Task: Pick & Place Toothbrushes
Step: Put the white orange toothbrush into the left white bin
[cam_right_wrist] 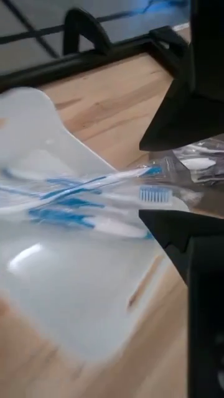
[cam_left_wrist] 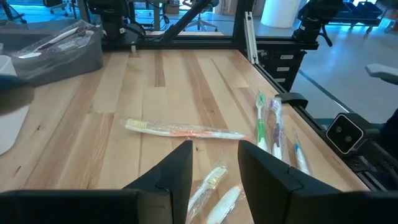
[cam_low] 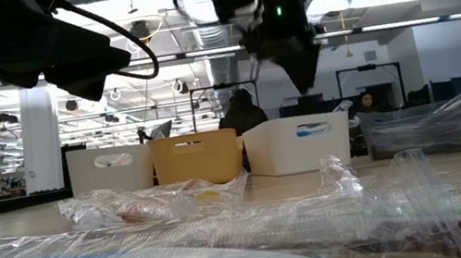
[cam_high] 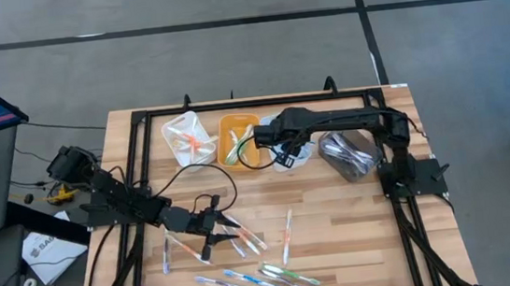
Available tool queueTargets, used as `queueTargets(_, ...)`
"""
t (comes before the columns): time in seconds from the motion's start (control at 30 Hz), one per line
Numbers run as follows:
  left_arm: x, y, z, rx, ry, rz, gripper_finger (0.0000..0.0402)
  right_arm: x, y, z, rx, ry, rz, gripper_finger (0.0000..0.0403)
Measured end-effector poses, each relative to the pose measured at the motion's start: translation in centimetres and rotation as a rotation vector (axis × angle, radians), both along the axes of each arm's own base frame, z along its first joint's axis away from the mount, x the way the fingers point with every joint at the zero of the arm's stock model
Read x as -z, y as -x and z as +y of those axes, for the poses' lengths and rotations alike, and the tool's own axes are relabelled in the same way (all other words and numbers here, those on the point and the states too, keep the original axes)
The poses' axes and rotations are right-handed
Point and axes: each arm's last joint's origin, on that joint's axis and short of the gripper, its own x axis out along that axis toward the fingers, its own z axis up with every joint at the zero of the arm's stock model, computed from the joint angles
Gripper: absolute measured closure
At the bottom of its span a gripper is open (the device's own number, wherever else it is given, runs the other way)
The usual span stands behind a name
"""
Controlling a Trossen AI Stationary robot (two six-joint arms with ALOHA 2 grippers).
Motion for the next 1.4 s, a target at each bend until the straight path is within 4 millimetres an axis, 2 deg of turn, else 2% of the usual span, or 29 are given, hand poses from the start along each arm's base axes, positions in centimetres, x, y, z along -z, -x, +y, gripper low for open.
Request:
queueTargets(0.13,0.0,0.0,0.0,0.0,0.0,0.0,0.0279,-4.0,0.7,2.0,-0.036,0.021,-0.139,0.0237)
queueTargets(0.27,0.0,0.0,0.0,0.0,0.001,0.0,0.0279,-8.0,2.7,5.5,-0.075,0.026,-0.292,0.023)
queueTargets(0.43,0.0,0.0,0.0,0.0,0.001,0.0,0.0279,-11.5,6.4,12.1,-0.172,0.093,-0.467,0.0227)
queueTargets(0.6,0.0,0.0,0.1,-0.004,0.001,0.0,0.0279,-12.9,11.0,18.9,-0.299,0.23,-0.652,0.0227)
queueTargets(0.77,0.0,-0.4,0.7,-0.03,-0.004,-0.002,0.0279,-11.7,15.0,24.1,-0.424,0.356,-0.798,0.0225)
queueTargets(0.87,0.0,-0.5,1.1,-0.045,0.001,-0.004,0.0279,-10.2,16.8,26.1,-0.459,0.443,-0.909,0.0227)
queueTargets(0.97,0.0,-0.5,1.0,-0.04,-0.019,-0.007,0.0279,-7.7,18.3,27.5,-0.486,0.508,-1.009,0.0229)
queueTargets(1.17,0.0,0.1,-0.2,0.047,-0.144,-0.033,0.0279,-2.5,19.5,27.3,-0.458,0.529,-1.058,0.0231)
queueTargets(1.3,-0.4,0.5,-0.9,0.097,-0.224,-0.065,0.0279,-1.2,19.0,26.1,-0.415,0.564,-1.048,0.0229)
queueTargets(1.4,-1.8,0.3,-1.5,0.106,-0.263,-0.118,0.0279,-1.2,18.5,25.8,-0.37,0.559,-1.061,0.0231)
